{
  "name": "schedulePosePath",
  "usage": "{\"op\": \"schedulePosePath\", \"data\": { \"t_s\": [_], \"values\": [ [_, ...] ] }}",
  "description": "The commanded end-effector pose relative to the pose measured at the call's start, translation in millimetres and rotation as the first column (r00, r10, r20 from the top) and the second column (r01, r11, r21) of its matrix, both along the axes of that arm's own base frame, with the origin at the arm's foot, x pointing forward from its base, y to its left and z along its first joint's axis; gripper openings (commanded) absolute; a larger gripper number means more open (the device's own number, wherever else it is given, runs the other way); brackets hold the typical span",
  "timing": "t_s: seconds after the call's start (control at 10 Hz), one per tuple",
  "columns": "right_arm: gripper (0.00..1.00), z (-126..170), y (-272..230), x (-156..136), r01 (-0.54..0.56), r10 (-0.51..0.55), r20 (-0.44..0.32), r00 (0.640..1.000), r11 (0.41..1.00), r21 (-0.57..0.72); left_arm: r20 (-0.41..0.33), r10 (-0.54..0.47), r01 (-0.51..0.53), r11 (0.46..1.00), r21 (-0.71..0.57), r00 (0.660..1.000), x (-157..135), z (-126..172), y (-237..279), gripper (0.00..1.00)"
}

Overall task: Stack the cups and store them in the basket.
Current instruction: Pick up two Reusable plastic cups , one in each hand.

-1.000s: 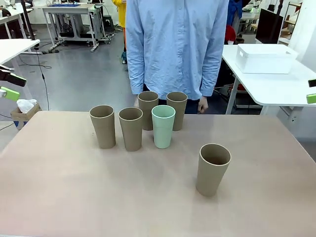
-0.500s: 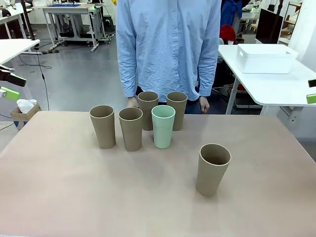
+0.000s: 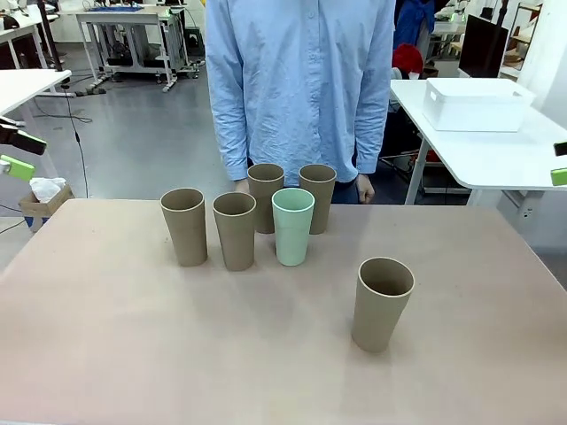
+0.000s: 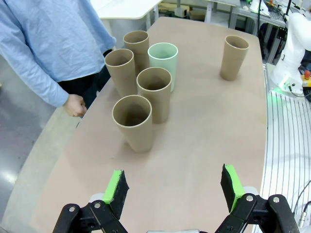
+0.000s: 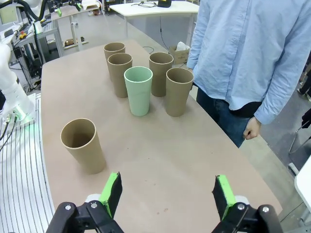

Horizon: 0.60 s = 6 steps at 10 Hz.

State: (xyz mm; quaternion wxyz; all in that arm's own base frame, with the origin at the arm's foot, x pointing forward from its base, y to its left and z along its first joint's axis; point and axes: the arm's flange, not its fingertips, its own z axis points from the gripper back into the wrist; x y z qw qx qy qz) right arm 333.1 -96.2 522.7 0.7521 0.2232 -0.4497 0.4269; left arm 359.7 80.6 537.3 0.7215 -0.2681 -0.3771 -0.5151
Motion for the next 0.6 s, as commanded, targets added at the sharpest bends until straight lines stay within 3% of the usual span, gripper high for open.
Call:
{"op": "schedulePosePath", "data": {
  "t_s": [0.0,0.5],
  "values": [
    [1.0,1.7,-0.4,4.4,-0.013,0.012,0.032,0.999,1.0,0.014,0.013,-0.013,0.013,1.0,-0.011,1.0,0.1,0.9,0.6,1.0],
    [1.0,1.7,-0.4,4.4,-0.013,0.012,0.032,0.999,1.0,0.014,0.013,-0.013,0.013,1.0,-0.011,1.0,0.1,0.9,0.6,1.0]
  ]
}}
